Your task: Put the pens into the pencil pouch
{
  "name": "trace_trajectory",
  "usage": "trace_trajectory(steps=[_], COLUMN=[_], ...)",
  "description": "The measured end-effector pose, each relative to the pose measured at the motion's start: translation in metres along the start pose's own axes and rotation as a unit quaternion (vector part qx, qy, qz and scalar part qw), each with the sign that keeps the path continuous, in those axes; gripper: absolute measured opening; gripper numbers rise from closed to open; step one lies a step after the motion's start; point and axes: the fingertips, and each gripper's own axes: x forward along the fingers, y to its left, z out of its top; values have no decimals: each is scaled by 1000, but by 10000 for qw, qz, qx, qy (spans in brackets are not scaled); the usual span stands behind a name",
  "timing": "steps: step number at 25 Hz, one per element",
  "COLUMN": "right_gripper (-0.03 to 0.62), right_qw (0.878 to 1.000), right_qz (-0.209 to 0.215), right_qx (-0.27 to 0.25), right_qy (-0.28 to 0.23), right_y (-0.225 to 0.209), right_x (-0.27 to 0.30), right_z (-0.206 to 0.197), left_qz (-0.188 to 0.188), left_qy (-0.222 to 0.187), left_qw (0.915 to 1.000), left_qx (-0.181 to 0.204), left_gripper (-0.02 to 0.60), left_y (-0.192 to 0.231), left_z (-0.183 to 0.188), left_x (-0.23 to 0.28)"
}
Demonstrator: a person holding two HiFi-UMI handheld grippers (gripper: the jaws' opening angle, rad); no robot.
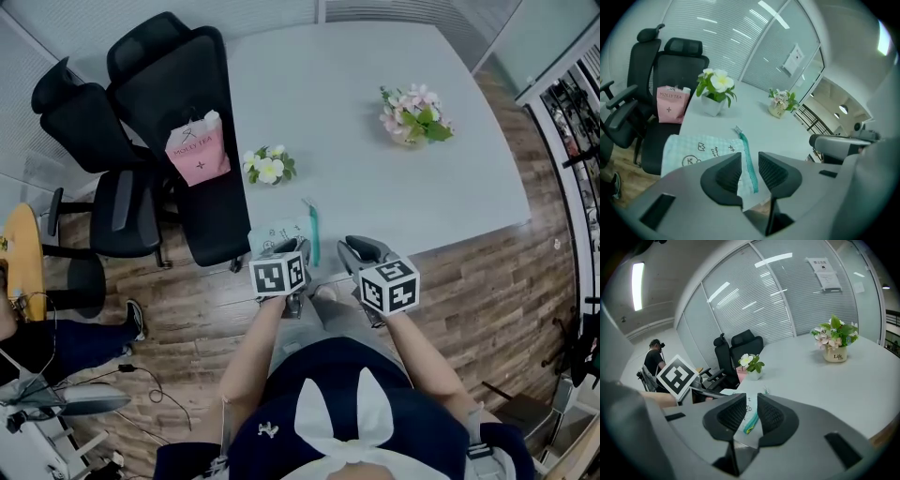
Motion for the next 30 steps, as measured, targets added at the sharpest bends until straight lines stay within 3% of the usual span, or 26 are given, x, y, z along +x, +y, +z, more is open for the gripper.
trace_trajectory(steps=[7,13,20,30], right_gripper=[8,6,3,3], right_qw=[9990,9963,9928,9912], right_qz=[-42,169,278,151], right_qx=[-379,-755,-1072,-1188], right_qy=[-230,-365,-451,-566], right_y=[14,39,59,62], right_x=[-7,-14,-20,-26], right_z=[13,23,29,36], left_qz=[80,192,382,350], left_qy=[-724,-1130,-1151,-1228], left_qw=[9964,9878,9830,9815], left_qx=[423,1056,1377,1428], left_gripper=[49,26,23,23], left_y=[-12,-35,-48,-54], left_z=[30,44,44,43], left_x=[-45,-70,-82,-91])
